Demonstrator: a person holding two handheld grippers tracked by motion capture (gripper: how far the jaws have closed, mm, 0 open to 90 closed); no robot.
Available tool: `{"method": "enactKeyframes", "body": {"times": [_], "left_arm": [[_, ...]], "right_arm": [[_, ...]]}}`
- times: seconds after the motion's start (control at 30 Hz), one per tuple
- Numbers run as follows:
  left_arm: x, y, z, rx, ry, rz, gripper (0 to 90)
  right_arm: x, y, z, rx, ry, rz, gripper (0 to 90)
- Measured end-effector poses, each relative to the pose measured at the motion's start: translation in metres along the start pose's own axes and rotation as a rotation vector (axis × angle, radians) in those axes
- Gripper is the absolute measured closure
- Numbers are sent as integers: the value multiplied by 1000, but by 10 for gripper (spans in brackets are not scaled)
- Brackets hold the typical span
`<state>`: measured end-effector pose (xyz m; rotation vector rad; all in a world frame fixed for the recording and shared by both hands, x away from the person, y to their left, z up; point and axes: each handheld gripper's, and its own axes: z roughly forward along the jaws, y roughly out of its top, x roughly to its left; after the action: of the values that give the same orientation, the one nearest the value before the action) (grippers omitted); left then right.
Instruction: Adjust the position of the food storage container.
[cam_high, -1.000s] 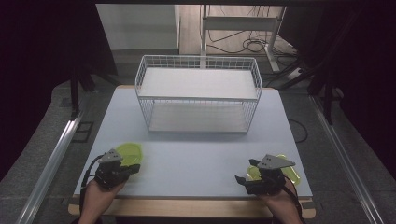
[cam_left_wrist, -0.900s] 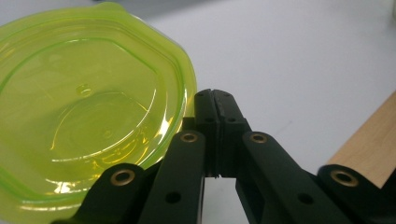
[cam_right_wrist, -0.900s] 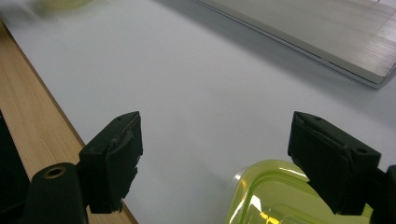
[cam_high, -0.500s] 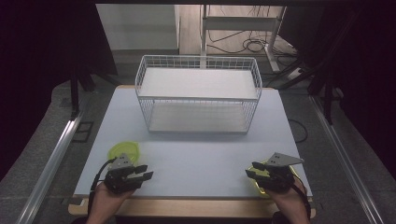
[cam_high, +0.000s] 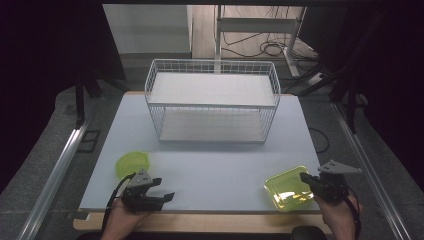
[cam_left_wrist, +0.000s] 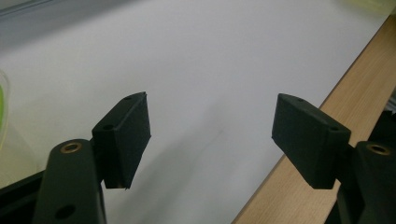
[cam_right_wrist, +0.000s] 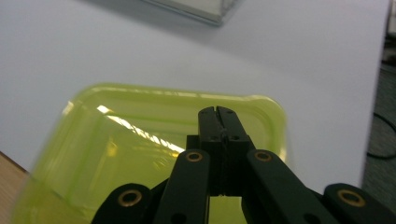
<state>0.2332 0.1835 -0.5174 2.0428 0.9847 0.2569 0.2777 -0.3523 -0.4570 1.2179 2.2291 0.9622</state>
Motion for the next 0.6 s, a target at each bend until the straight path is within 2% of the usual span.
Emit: {"method": "enactKeyframes", "body": {"times": [0.13, 0.17, 0.23, 0.6], "left_arm": [[1, -1, 0, 4, -1, -5, 281], [2, -1, 0, 9, 1, -6, 284], [2, -1, 1, 15, 1, -10, 284], [-1, -2, 5, 50, 11, 15, 285]], "right_arm": [[-8, -5, -6, 11, -38, 12, 897], [-14, -9, -11, 10, -71, 24, 897], [-19, -12, -15, 12, -88, 40, 897], [-36, -31, -18, 90, -131, 69, 896]]}}
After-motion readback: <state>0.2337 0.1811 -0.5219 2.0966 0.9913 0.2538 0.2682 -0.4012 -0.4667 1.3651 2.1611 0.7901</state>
